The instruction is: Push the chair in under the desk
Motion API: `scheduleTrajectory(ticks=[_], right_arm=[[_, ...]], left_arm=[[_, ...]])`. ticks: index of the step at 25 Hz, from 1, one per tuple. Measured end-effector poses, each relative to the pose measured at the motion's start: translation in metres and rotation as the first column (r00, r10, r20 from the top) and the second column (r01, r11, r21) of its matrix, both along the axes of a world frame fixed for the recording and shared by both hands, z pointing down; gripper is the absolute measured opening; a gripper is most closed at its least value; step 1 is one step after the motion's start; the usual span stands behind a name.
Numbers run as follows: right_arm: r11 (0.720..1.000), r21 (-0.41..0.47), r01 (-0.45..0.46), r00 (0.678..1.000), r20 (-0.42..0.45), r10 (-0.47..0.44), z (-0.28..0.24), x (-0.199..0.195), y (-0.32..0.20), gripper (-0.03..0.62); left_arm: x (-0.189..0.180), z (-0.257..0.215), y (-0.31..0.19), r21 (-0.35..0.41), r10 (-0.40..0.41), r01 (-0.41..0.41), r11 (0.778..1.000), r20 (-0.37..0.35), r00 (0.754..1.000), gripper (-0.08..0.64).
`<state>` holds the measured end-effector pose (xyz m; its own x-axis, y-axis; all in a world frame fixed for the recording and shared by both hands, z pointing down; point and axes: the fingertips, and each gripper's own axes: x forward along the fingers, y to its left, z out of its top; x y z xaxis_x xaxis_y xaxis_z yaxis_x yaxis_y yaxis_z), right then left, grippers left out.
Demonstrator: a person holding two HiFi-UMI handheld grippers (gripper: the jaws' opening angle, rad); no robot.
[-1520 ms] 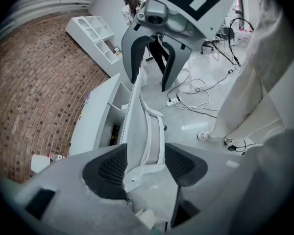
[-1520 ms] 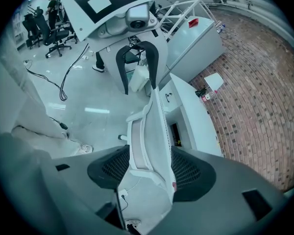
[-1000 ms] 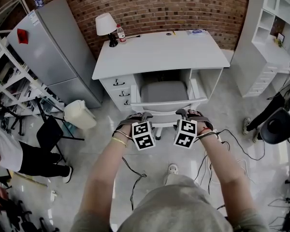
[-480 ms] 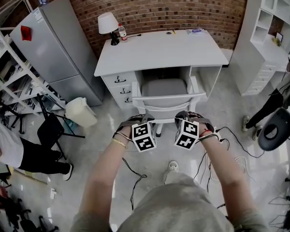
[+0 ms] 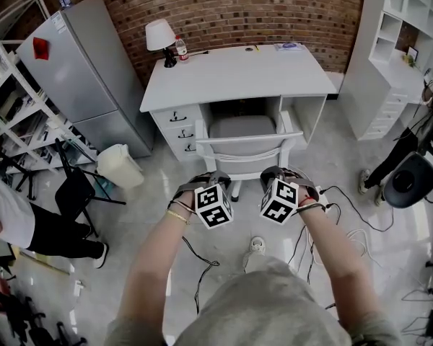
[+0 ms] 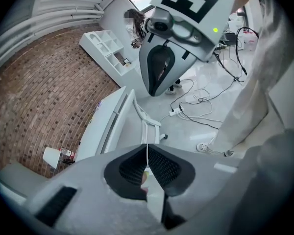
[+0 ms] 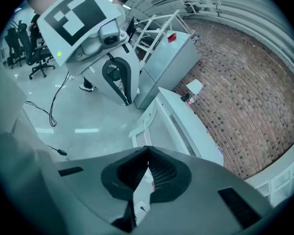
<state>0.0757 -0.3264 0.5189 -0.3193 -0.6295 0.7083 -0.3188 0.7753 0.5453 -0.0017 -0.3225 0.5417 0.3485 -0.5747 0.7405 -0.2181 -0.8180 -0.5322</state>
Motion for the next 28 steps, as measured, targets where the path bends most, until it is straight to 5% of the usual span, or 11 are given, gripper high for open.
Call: scheduleTrajectory(ticks=[13,28], right_arm=[[0.996,-0.033,-0.081,0.979,0.183,0.086,-0.011,0.001,0.043,0.008],[0.974,-0.098,-0.205,0.855,0.466,0.227,-0.026,0.005,0.104,0.008]], left_arm=[[0.004,-0.006,0.042,-0.037,-0.155,0.151,0.988,-0.155,0.976,0.011],[0.006,-0.013,0.106,-0.144,-0.355,0.324,0.935,-0.418,0.836,0.011]])
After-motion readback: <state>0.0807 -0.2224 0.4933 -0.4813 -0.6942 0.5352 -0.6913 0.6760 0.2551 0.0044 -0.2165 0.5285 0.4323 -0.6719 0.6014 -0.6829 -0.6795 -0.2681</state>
